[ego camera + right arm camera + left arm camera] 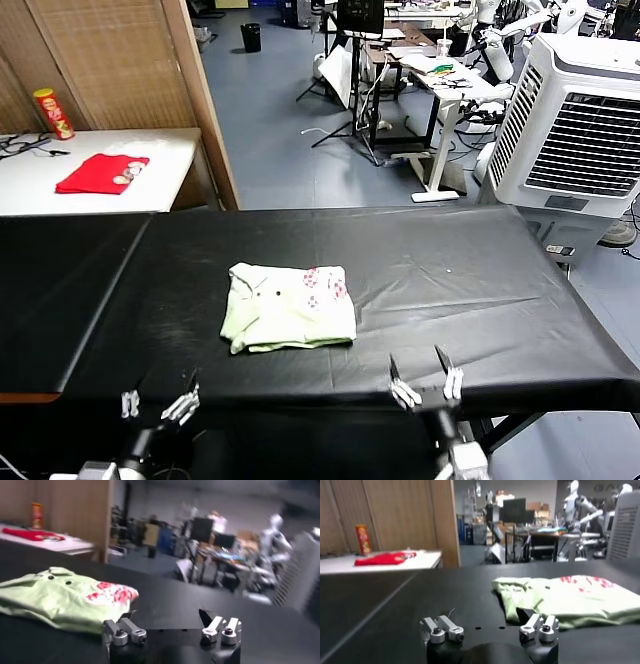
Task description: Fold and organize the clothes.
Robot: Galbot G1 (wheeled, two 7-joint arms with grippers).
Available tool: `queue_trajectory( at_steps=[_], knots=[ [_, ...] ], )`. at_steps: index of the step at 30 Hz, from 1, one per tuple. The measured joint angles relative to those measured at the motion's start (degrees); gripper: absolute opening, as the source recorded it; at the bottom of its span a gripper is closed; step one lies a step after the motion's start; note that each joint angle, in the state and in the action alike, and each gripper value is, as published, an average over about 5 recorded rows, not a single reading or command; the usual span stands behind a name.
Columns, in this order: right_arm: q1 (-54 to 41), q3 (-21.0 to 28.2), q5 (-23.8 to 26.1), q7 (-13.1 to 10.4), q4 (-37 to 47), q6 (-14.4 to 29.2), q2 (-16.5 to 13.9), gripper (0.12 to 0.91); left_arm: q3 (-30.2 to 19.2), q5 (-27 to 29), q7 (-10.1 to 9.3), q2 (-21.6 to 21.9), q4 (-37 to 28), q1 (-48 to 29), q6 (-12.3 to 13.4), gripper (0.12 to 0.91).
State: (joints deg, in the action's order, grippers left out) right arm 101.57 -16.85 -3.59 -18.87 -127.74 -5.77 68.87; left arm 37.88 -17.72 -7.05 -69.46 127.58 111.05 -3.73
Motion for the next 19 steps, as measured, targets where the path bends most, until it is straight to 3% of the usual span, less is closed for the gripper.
queue_trajectory(
  at_steps=[3, 7, 19],
  knots=[
    [5.7, 0.5, -0.1, -3.3, -2.2, 1.5, 0.6, 0.798, 0.5, -0.9, -0.45, 0.8, 1.9, 2.1, -2.5, 0.798],
    [12.0, 1.0, 0.0, -5.9, -4.3, 2.0, 0.9, 0.798, 1.3, -2.1, -0.64, 1.6, 4.4, 4.5, -5.1, 0.798],
    [17.4, 1.1, 0.1, -6.5, -5.8, 1.8, 1.0, 0.798, 1.3, -2.1, -0.60, 0.9, 6.1, 6.4, -6.2, 0.798]
  ],
)
